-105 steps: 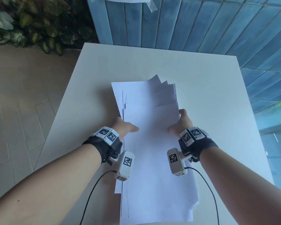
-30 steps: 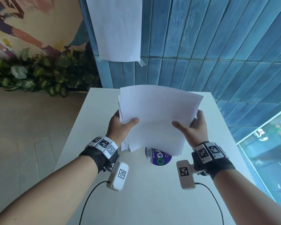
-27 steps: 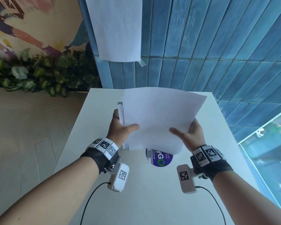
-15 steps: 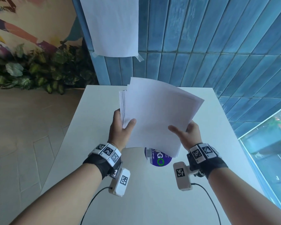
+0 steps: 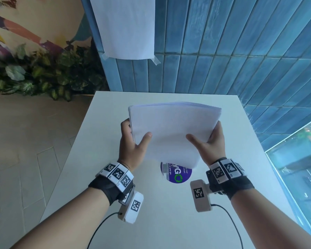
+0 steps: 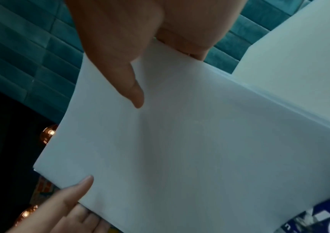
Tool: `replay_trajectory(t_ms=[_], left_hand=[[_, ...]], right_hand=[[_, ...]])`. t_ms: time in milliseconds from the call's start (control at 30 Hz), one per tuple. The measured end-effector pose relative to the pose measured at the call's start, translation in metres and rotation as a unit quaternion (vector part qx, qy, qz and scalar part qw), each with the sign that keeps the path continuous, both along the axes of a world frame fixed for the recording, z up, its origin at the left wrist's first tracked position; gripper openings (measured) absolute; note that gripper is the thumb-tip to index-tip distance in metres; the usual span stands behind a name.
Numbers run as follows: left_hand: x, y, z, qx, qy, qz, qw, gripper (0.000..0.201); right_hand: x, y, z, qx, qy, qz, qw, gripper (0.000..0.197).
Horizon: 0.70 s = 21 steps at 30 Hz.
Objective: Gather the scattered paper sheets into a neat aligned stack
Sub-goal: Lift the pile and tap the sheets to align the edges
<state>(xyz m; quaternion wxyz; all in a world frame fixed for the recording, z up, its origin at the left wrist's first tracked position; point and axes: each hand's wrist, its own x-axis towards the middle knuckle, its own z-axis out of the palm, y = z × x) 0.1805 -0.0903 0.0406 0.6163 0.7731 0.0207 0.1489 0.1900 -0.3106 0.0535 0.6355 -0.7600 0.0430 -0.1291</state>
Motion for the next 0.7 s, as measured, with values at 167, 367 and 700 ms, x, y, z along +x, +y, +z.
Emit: replay_trajectory(t_ms=[167,367,700], left_hand=[[0.007,-0.005,-0.003,0.015,0.024,0.008,1.000,0.054],[0.008,-0.011,0.001,0.012,0.024,0.027,0.999,0.030],[0.001,-0.006,-0.017,-0.035,0.052,0.013,0.998,0.043]], right_hand=[[0.000,0.003,-0.008,-0.027,0.022,-0.008,0.999,0.044],[0.000,0.008,-0.013,-0.012,0.030,-0.013,0.999,0.022],[-0.005,0.002,-0.017,0.020,0.051,-0.004,0.999,0.056]])
